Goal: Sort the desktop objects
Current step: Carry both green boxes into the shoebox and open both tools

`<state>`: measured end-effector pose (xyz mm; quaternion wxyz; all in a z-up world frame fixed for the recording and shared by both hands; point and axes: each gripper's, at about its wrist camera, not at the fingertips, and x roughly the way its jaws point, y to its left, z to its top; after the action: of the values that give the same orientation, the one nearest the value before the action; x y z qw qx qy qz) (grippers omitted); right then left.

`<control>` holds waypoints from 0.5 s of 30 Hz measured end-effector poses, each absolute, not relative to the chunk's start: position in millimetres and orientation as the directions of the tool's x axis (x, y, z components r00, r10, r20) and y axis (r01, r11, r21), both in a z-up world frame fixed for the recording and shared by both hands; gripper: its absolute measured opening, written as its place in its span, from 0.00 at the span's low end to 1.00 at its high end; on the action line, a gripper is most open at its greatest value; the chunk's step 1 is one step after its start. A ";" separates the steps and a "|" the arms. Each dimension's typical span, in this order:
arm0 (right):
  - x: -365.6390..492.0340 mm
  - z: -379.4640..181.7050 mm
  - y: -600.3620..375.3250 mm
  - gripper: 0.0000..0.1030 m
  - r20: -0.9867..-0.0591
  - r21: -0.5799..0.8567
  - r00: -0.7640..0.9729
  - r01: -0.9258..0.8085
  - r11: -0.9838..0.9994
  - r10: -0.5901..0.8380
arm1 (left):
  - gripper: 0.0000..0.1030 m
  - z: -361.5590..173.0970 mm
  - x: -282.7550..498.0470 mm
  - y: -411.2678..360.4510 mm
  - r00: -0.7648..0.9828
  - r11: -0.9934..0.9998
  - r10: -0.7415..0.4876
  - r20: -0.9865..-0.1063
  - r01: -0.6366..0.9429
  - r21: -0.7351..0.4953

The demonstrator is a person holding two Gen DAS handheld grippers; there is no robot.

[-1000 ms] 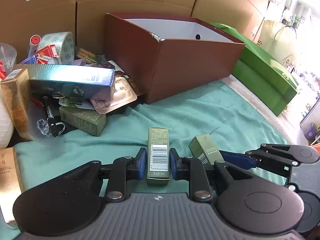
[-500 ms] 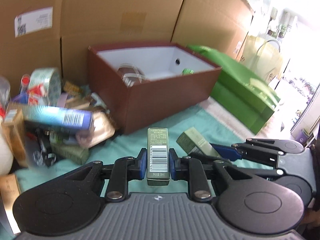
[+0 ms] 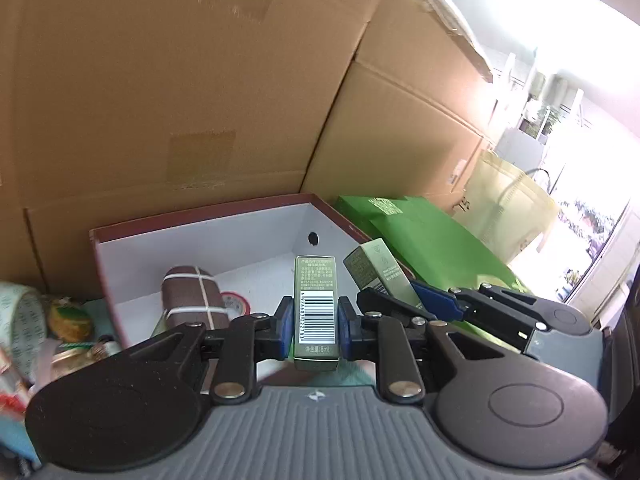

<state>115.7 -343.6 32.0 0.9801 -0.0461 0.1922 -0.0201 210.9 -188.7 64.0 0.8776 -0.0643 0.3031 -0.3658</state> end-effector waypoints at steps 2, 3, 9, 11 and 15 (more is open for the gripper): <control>136.6 27.2 -354.2 0.21 -0.397 -0.113 0.915 0.034 0.993 -0.077 | 0.22 58.1 230.1 -201.9 0.537 0.726 -0.680 -0.499 0.585 -0.360; 147.3 23.5 -360.1 0.21 -0.413 -0.118 0.906 0.045 0.992 -0.090 | 0.22 54.4 239.3 -208.8 0.533 0.729 -0.677 -0.507 0.578 -0.366; 201.6 -3.9 -394.1 0.21 -0.539 -0.099 0.836 0.059 0.993 -0.103 | 0.22 31.3 289.2 -242.9 0.492 0.744 -0.658 -0.570 0.544 -0.388; 214.2 -11.0 -400.8 0.21 -0.570 -0.086 0.816 0.058 0.995 -0.097 | 0.22 23.4 302.1 -252.7 0.472 0.749 -0.649 -0.596 0.533 -0.394; 232.9 -20.8 -405.8 0.21 -0.612 -0.090 0.785 0.048 0.995 -0.093 | 0.22 13.2 315.7 -264.1 0.452 0.759 -0.633 -0.628 0.524 -0.387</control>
<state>232.9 -405.8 -20.8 0.9441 -0.0348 0.3256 -0.0373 315.7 -264.1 13.2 0.8494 -0.0685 0.3973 -0.3406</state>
